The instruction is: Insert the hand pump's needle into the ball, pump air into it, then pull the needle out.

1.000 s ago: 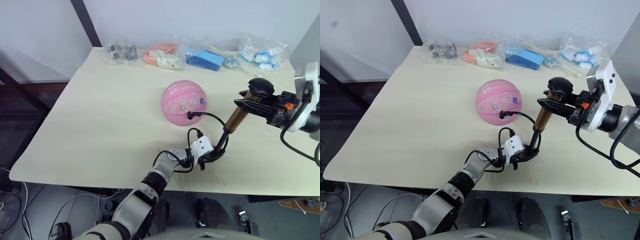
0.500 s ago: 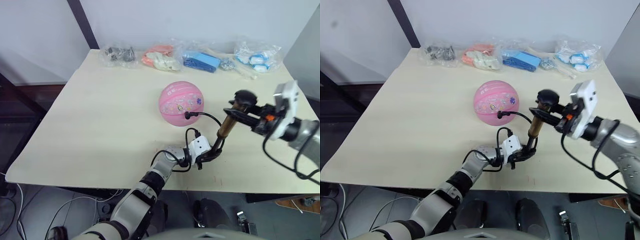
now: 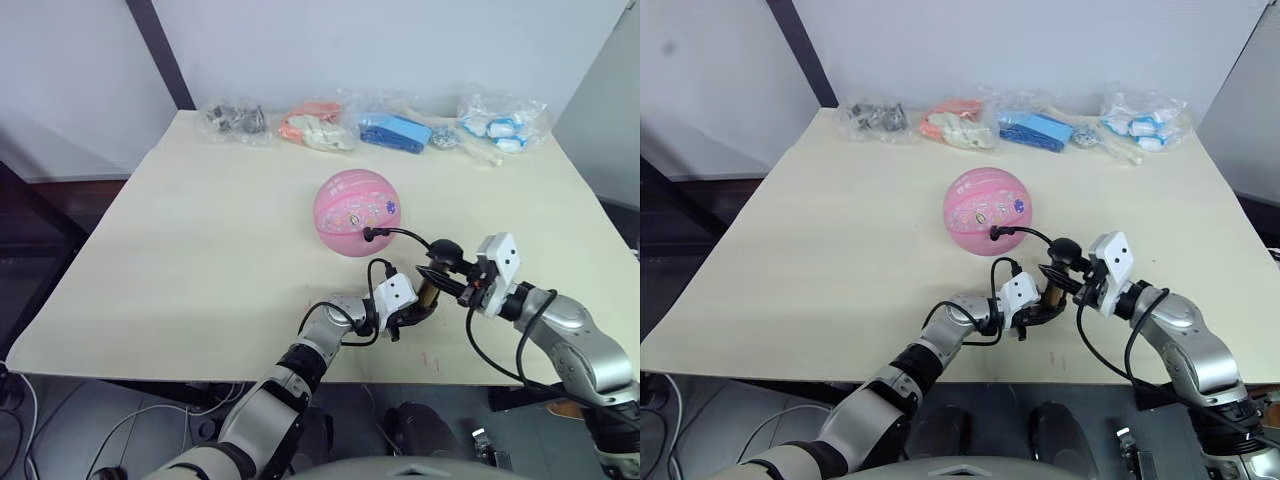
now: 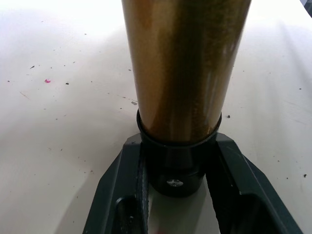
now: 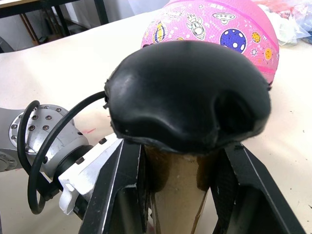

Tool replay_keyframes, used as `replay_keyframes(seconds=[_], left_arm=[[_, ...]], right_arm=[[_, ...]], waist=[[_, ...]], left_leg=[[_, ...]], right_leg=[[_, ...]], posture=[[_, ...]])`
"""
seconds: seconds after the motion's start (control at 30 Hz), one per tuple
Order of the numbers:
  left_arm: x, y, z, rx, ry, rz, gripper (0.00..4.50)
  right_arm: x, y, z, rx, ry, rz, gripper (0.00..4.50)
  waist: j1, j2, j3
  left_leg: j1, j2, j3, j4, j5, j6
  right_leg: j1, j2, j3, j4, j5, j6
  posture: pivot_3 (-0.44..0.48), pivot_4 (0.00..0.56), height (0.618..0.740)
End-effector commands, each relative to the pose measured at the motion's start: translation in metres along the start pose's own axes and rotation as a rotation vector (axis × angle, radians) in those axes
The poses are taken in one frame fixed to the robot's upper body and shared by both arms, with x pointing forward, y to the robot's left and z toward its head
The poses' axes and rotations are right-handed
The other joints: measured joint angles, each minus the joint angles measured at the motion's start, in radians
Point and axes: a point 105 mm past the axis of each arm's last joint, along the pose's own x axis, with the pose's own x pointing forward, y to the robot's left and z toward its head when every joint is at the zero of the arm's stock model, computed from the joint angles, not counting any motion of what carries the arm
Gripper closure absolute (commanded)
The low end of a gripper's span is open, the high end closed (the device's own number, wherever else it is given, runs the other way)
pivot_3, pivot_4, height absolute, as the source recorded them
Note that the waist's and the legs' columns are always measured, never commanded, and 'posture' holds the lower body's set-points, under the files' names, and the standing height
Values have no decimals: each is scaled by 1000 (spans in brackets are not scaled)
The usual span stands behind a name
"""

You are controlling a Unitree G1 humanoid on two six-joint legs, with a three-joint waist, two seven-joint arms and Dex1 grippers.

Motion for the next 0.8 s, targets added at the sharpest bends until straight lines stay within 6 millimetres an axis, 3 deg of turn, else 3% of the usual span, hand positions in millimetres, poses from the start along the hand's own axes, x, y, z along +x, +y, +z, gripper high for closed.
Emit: replay_keyframes(seconds=[0.03, 0.1, 0.13, 0.23, 0.3, 0.43, 0.63, 0.8], left_arm=[[-1, -8, -14, -28, 45, -30, 3377], [-1, -9, -14, -28, 45, -31, 3377], [0, -9, -15, -30, 45, -33, 3377], [1, -11, -15, -33, 45, -37, 3377], [2, -11, -16, -35, 45, -39, 3377], [0, -12, -19, -36, 45, -40, 3377], [-2, -12, -21, -33, 44, -43, 3377], [-4, -12, -23, -35, 47, -41, 3377]], right_arm=[[-11, -11, 2, 31, 79, -31, 3447], [-14, -12, 24, 4, 44, -24, 3447], [-18, -12, 49, -21, -3, -12, 3447], [-32, -8, 102, -74, -80, 19, 3447], [-39, -6, 123, -92, -104, 29, 3447], [-49, -3, 155, -118, -151, 44, 3447], [-57, -1, 183, -154, -172, 47, 3447], [-55, 3, 177, -161, -122, 65, 3447]], waist=[[2, 2, 3], [5, 6, 8], [6, 8, 10], [10, 16, 18], [13, 18, 21], [16, 14, 23], [15, 14, 26], [16, 16, 28]], left_leg=[[-1, 0, 0, 0, 0, 0], [-2, -1, 0, 0, 0, 0], [-4, -2, 0, 0, 0, 0], [-11, -4, 0, 1, 0, 0], [-23, -5, 0, 6, 0, 0], [-24, -5, 0, 6, 0, 0], [-24, -5, 1, 7, 0, 0], [-25, -5, 2, 7, 0, 0]], right_leg=[[0, 0, 0, 0, 0, 0], [-1, -1, 0, -1, 0, 0], [-2, -2, 0, -1, 0, 1], [-8, -4, 0, -1, 1, 2], [-19, -4, 1, 1, 4, -1], [-19, -4, 1, 0, 5, -1], [-19, -4, 1, 0, 5, 0], [-21, -4, 2, 0, 5, 0]], posture=[[0, 150, 740], [0, 150, 740], [0, 150, 740], [0, 150, 740], [0, 150, 740], [0, 150, 740], [0, 150, 740], [0, 150, 740]])
